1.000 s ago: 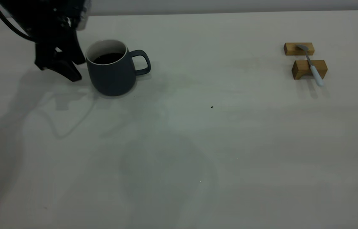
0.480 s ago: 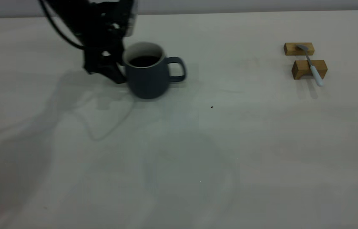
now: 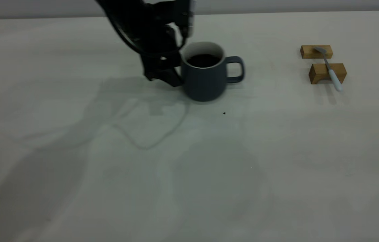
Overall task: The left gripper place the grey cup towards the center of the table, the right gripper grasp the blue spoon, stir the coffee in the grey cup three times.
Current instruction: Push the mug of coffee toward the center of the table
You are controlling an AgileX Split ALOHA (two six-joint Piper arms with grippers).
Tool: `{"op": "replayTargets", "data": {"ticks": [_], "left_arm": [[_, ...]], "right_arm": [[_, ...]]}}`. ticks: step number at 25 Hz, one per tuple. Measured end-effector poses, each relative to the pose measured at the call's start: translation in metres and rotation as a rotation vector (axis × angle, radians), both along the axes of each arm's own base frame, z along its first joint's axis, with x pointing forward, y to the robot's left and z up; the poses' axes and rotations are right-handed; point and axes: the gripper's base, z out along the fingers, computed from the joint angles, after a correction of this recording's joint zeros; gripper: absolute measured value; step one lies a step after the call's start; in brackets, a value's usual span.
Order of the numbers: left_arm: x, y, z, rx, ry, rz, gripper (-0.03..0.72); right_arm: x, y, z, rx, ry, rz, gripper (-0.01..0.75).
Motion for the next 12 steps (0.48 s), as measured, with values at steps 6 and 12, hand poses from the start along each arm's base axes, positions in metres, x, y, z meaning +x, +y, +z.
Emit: {"op": "replayTargets", "data": {"ticks": [6, 12], "left_arm": [[-0.004, -0.019, -0.001, -0.027, 0.007, 0.010, 0.585], [-0.007, -0.011, 0.008, 0.051, 0.076, 0.040, 0.585]], "right_arm": [[0.000, 0.000, 0.000, 0.000, 0.000, 0.000, 0.238], [0.000, 0.000, 0.000, 0.000, 0.000, 0.000, 0.238]]}}
